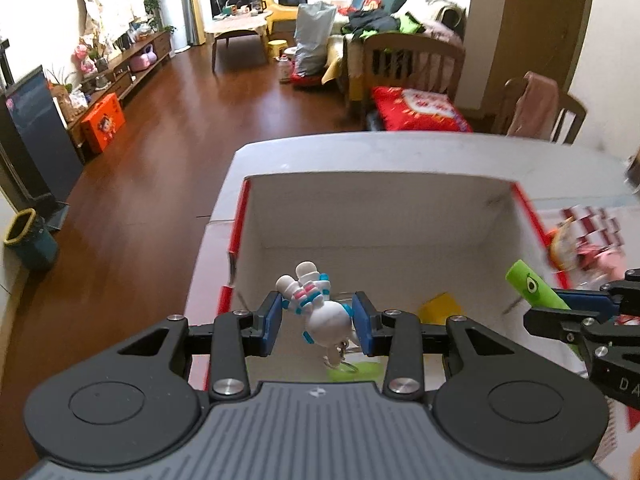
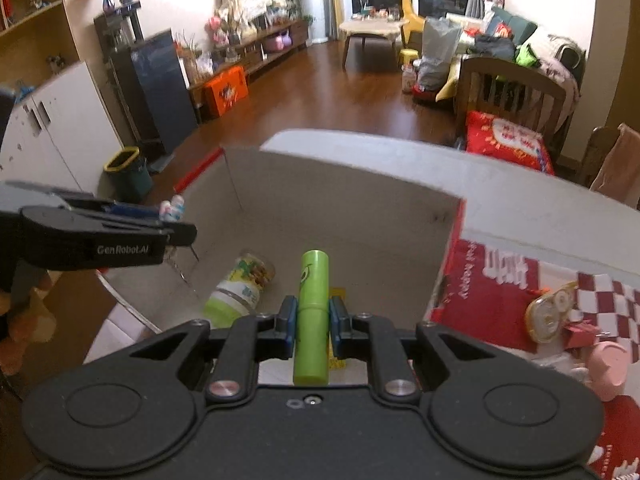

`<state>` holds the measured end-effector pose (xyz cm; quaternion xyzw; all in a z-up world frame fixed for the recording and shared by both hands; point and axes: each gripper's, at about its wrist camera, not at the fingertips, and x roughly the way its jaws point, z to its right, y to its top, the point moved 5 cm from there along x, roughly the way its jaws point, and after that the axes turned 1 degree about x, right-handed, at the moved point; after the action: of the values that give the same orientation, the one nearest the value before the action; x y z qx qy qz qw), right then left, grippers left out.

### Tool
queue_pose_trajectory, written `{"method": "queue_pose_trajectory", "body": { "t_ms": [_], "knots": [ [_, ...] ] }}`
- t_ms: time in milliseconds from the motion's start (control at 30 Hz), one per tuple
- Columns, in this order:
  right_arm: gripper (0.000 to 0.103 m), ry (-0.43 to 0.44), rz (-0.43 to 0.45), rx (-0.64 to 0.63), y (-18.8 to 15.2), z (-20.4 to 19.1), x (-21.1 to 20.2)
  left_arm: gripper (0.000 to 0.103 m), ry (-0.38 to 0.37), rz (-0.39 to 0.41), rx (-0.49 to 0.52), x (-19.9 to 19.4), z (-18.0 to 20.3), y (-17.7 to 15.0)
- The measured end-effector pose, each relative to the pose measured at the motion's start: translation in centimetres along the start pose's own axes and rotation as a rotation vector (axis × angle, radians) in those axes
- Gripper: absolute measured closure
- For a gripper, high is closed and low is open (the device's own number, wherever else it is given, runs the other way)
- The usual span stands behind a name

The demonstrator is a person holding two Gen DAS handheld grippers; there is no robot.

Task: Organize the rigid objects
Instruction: 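Open left tool dropping figurine in box while right tool releases highlighter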

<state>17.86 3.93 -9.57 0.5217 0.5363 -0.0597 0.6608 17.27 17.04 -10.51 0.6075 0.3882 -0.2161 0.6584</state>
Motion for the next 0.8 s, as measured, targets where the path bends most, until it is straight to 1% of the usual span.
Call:
{"method": "queue_pose_trajectory", "body": {
  "t_ms": [167,267,400,600,800],
  "knots": [
    [0.087,0.0,-0.045,-0.013,-0.2,-0.9,2.7,0.066,0.025,-0.051,0.038,2.8,-0.2,-0.1],
    [0.087,0.027,-0.07,-0.028,-0.3,-1.8,3.7,0.066,0.024,-0.079,0.051,4.0,-0.2,-0.2],
    [0.087,0.06,-0.111,-0.018,-0.5,-2.6,4.6,0.066,0.017,-0.095,0.092,5.1,0.5,-0.4],
    [0.087,0.05,-0.152,-0.019,-0.5,-2.7,5.6,0.065,0.019,-0.131,0.124,6.7,1.0,-0.4],
    [0.087,0.023,-0.181,-0.018,-1.2,-2.8,6.2,0.066,0.003,-0.142,0.153,7.0,1.8,-0.6]
  ]
}}
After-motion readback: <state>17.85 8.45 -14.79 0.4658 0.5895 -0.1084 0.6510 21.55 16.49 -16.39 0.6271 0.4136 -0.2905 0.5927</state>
